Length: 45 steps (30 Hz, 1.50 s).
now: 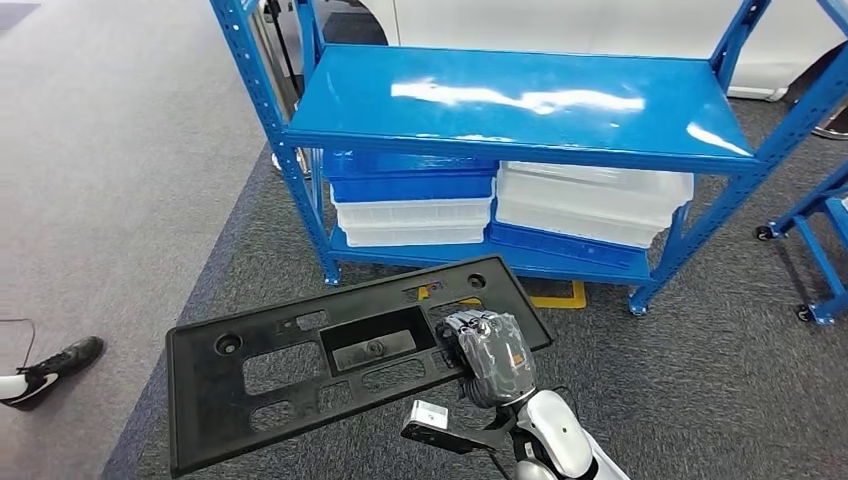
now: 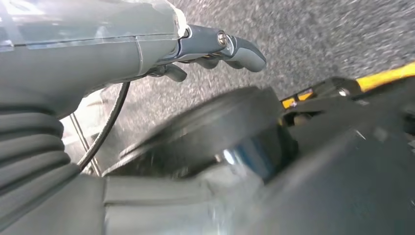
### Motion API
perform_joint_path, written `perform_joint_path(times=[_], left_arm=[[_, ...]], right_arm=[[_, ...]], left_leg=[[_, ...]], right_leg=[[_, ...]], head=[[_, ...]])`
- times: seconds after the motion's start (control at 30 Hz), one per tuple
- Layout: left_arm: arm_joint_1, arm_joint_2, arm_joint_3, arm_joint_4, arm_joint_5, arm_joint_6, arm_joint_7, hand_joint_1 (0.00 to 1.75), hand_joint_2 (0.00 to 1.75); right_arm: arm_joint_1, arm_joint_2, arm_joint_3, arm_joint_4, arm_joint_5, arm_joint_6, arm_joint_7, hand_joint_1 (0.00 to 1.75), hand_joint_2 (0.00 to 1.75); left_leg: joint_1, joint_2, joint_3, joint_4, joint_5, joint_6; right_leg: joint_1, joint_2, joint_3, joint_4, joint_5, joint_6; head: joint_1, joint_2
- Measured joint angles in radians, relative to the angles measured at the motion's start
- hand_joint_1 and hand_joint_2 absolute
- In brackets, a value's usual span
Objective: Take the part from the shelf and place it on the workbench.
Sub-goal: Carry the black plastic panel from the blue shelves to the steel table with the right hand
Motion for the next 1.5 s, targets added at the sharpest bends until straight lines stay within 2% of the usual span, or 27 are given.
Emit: perform_joint_path(times=[0.03,0.1,0.17,0.23,0.3,0.37,0.4,0.43,0.47,0.53,0.6,0.67,0.73,0.8,0.87,0.93,0.97,1.03,1.1,1.17,1.23,1.27,1.33,1.37,1.43,1.47,1.5], left_arm=[[0.004,0.0,0.0,0.0,-0.002,0.0,0.001,0.0,1.75],[0.012,0.001,0.0,0.0,-0.006,0.0,0.004,0.0,1.75],[0.016,0.003,0.0,0.0,-0.008,-0.001,0.003,0.0,1.75],[0.017,0.002,0.0,0.0,-0.01,-0.002,0.001,0.0,1.75],[0.015,0.0,0.0,-0.001,-0.013,-0.004,0.0,0.0,1.75],[0.012,-0.002,0.0,-0.001,-0.017,-0.007,-0.001,0.0,1.75],[0.011,-0.002,0.0,-0.001,-0.018,-0.008,-0.001,0.0,1.75],[0.011,-0.003,0.0,-0.001,-0.019,-0.009,-0.001,0.0,1.75],[0.011,-0.003,0.0,-0.001,-0.019,-0.01,-0.001,0.0,1.75],[0.01,-0.005,0.0,-0.001,-0.019,-0.011,-0.002,0.0,1.75],[0.009,-0.009,0.0,-0.001,-0.019,-0.012,-0.002,0.0,1.75],[0.006,-0.011,0.0,-0.002,-0.019,-0.013,-0.003,0.0,1.75],[0.005,-0.01,0.0,-0.002,-0.019,-0.014,-0.004,0.0,1.75],[0.005,-0.008,0.0,-0.002,-0.019,-0.015,-0.004,0.0,1.75],[0.003,-0.004,0.0,-0.003,-0.019,-0.015,-0.005,0.0,1.75],[-0.002,-0.001,0.0,-0.004,-0.019,-0.016,-0.006,0.0,1.75],[-0.003,0.0,0.0,-0.004,-0.019,-0.016,-0.006,0.0,1.75],[0.0,0.001,0.0,-0.005,-0.02,-0.016,-0.004,0.0,1.75],[0.007,0.002,0.0,-0.005,-0.022,-0.016,0.001,0.0,1.75],[0.013,0.004,0.0,-0.005,-0.025,-0.016,0.003,0.0,1.75],[0.015,0.004,0.0,-0.005,-0.027,-0.017,0.001,0.0,1.75],[0.014,0.003,0.0,-0.005,-0.028,-0.017,0.0,0.0,1.75],[0.013,0.001,0.0,-0.005,-0.031,-0.017,-0.001,0.0,1.75],[0.012,0.0,0.0,-0.005,-0.032,-0.017,-0.001,0.0,1.75],[0.011,-0.001,0.0,-0.005,-0.037,-0.017,-0.002,0.0,1.75],[0.012,-0.002,0.0,-0.005,-0.039,-0.017,-0.002,0.0,1.75],[0.012,-0.002,0.0,-0.005,-0.04,-0.017,-0.003,0.0,1.75]], right_arm=[[0.003,-0.004,0.001,-0.005,0.001,-0.003,0.001,1.69,1.75],[0.007,-0.012,0.003,-0.016,0.002,-0.01,0.003,1.69,1.75],[0.01,-0.021,0.003,-0.025,0.006,-0.018,0.005,1.69,1.75],[0.013,-0.029,0.003,-0.033,0.012,-0.021,0.008,1.69,1.75],[0.016,-0.035,0.003,-0.04,0.017,-0.022,0.01,1.69,1.75],[0.022,-0.044,0.003,-0.046,0.021,-0.024,0.013,1.69,1.75],[0.025,-0.049,0.004,-0.047,0.022,-0.024,0.014,1.69,1.75],[0.028,-0.052,0.004,-0.047,0.024,-0.024,0.016,1.69,1.75],[0.031,-0.056,0.004,-0.047,0.026,-0.024,0.016,1.69,1.75],[0.034,-0.062,0.004,-0.049,0.028,-0.024,0.017,1.69,1.75],[0.035,-0.065,0.004,-0.053,0.029,-0.025,0.018,1.69,1.75],[0.037,-0.066,0.004,-0.058,0.029,-0.026,0.018,1.69,1.75],[0.037,-0.068,0.004,-0.062,0.029,-0.027,0.018,1.69,1.75],[0.037,-0.069,0.004,-0.065,0.029,-0.027,0.018,1.69,1.75],[0.038,-0.07,0.004,-0.067,0.029,-0.027,0.018,1.69,1.75],[0.039,-0.071,0.004,-0.069,0.029,-0.027,0.018,1.69,1.75],[0.039,-0.071,0.004,-0.069,0.03,-0.027,0.019,1.69,1.75],[0.04,-0.072,0.004,-0.069,0.035,-0.028,0.02,1.69,1.75],[0.042,-0.072,0.004,-0.069,0.045,-0.03,0.023,1.69,1.75],[0.049,-0.072,0.004,-0.07,0.058,-0.033,0.026,1.69,1.75],[0.058,-0.072,0.004,-0.071,0.072,-0.037,0.026,1.69,1.75],[0.061,-0.072,0.004,-0.072,0.078,-0.039,0.026,1.69,1.75],[0.071,-0.072,0.004,-0.073,0.088,-0.048,0.026,1.69,1.75],[0.079,-0.072,0.004,-0.073,0.093,-0.054,0.026,1.69,1.75],[0.098,-0.072,0.004,-0.074,0.103,-0.066,0.027,1.69,1.75],[0.108,-0.073,0.004,-0.074,0.109,-0.071,0.027,1.69,1.75],[0.117,-0.073,0.004,-0.074,0.114,-0.074,0.027,1.69,1.75]], left_leg=[[0.002,0.019,0.038,-0.071,0.034,0.0],[-0.002,0.067,0.092,-0.188,0.074,0.004],[-0.008,0.081,0.096,-0.225,0.075,0.016],[-0.006,0.058,0.088,-0.234,0.081,0.033],[-0.001,0.036,0.083,-0.239,0.094,0.052],[0.0,0.015,0.076,-0.24,0.105,0.065],[-0.001,0.003,0.072,-0.239,0.109,0.068],[-0.002,-0.01,0.069,-0.238,0.111,0.069],[-0.003,-0.024,0.066,-0.235,0.112,0.069],[-0.003,-0.053,0.064,-0.228,0.112,0.067],[-0.002,-0.078,0.056,-0.219,0.109,0.061],[0.002,-0.1,0.042,-0.214,0.11,0.05],[0.005,-0.115,0.036,-0.215,0.111,0.037],[-0.001,-0.077,0.026,-0.185,0.087,0.026],[-0.005,-0.027,-0.011,-0.085,0.026,0.016],[-0.005,-0.016,-0.048,0.024,-0.021,0.009],[-0.004,-0.012,-0.046,0.038,-0.019,0.006],[0.001,0.008,0.004,-0.042,0.037,0.002],[0.0,0.057,0.061,-0.166,0.088,0.003],[-0.006,0.086,0.076,-0.221,0.092,0.016],[-0.008,0.067,0.07,-0.232,0.092,0.033],[-0.007,0.054,0.068,-0.235,0.097,0.041],[-0.003,0.032,0.07,-0.241,0.107,0.056],[-0.002,0.021,0.069,-0.241,0.11,0.061],[-0.004,-0.002,0.065,-0.24,0.113,0.066],[-0.004,-0.016,0.064,-0.238,0.114,0.067],[-0.005,-0.03,0.065,-0.236,0.113,0.067]], right_leg=[[0.0,-0.011,-0.001,0.002,0.0,0.001],[0.005,-0.028,-0.005,0.007,0.002,0.007],[0.01,-0.048,-0.013,0.011,0.008,0.018],[0.01,-0.06,-0.018,0.014,0.011,0.029],[0.006,-0.019,-0.032,0.049,-0.019,0.039],[0.003,0.041,-0.079,0.166,-0.089,0.045],[0.003,0.055,-0.107,0.233,-0.12,0.046],[0.004,0.059,-0.127,0.28,-0.132,0.047],[0.004,0.061,-0.13,0.29,-0.125,0.045],[0.005,0.075,-0.083,0.196,-0.058,0.037],[0.003,0.125,-0.021,0.067,-0.007,0.028],[0.003,0.155,-0.002,0.018,-0.004,0.023],[0.002,0.132,0.003,0.007,-0.002,0.019],[-0.003,0.102,0.013,-0.008,0.0,0.009],[-0.004,0.071,0.018,-0.015,0.0,0.001],[-0.003,0.04,0.018,-0.013,-0.002,-0.001],[-0.003,0.025,0.017,-0.012,-0.003,0.0],[-0.004,0.0,0.018,-0.008,-0.006,0.004],[-0.001,-0.019,0.018,-0.003,-0.008,0.01],[0.005,-0.039,0.012,0.0,-0.005,0.019],[0.008,-0.062,0.009,0.001,-0.003,0.028],[0.006,-0.054,0.009,0.006,-0.009,0.034],[0.0,0.0,-0.013,0.066,-0.053,0.042],[-0.002,0.032,-0.039,0.126,-0.087,0.044],[-0.001,0.058,-0.1,0.252,-0.137,0.044],[0.001,0.061,-0.115,0.28,-0.136,0.043],[0.002,0.063,-0.113,0.269,-0.115,0.04]], head=[[0.0,0.0],[0.0,0.0],[0.0,0.0],[0.001,0.0],[0.001,0.0],[0.001,0.0],[0.002,0.0],[0.002,0.0],[0.002,0.0],[0.002,0.0],[0.001,0.0],[0.001,0.0],[0.002,0.0],[0.0,0.0],[-0.004,0.0],[-0.005,0.0],[-0.005,0.0],[-0.004,0.0],[-0.005,0.0],[-0.005,0.0],[-0.005,0.0],[-0.005,0.0],[-0.004,0.0],[-0.004,0.0],[-0.003,0.0],[-0.003,0.0],[-0.003,0.0]])
